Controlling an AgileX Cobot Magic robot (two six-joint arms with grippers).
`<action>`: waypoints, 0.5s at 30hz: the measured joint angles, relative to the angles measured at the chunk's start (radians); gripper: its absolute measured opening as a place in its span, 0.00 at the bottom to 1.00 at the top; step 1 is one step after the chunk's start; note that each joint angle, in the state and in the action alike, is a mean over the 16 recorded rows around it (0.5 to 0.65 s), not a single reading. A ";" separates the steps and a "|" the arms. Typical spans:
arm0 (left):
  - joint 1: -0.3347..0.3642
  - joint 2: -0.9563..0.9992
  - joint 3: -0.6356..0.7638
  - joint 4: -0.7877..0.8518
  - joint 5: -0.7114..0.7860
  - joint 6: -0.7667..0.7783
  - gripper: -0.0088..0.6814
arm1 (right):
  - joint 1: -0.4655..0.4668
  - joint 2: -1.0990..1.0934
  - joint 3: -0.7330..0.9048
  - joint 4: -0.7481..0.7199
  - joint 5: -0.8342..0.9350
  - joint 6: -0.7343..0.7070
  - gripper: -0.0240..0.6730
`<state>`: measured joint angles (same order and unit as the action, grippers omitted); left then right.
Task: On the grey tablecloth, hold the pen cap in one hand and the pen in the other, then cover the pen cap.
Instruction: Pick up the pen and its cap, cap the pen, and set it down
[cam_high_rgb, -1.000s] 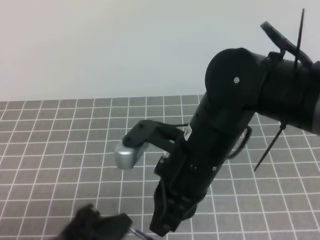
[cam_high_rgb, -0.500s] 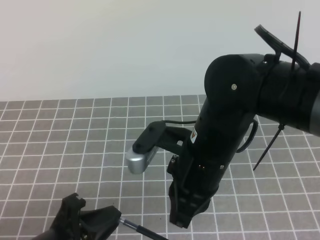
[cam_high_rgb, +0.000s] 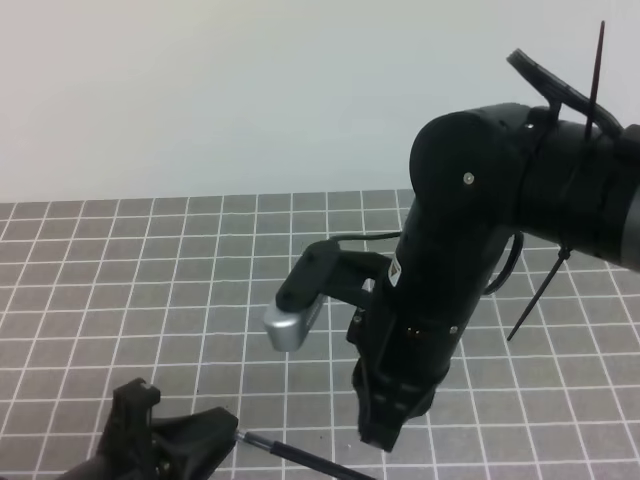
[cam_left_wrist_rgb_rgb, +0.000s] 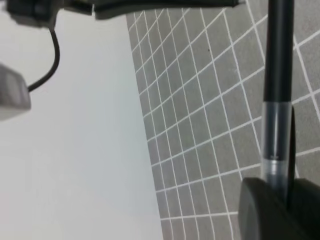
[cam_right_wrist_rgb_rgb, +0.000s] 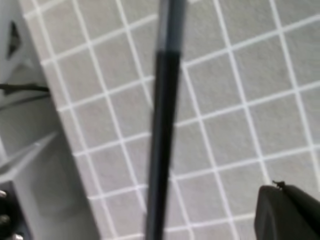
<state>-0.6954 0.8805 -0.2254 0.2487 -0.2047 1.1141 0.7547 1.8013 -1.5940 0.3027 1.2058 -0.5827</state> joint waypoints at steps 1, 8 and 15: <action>0.000 0.000 0.000 -0.005 0.004 0.001 0.04 | 0.000 0.000 -0.007 -0.014 0.000 0.005 0.03; 0.013 0.006 -0.010 -0.024 0.039 0.020 0.03 | -0.001 -0.001 -0.079 -0.088 0.000 0.043 0.03; 0.047 0.039 -0.043 -0.023 0.061 0.052 0.02 | -0.002 -0.003 -0.143 -0.056 0.000 0.058 0.12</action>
<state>-0.6489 0.9197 -0.2684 0.2262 -0.1433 1.1657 0.7528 1.7980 -1.7368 0.2464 1.2058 -0.5248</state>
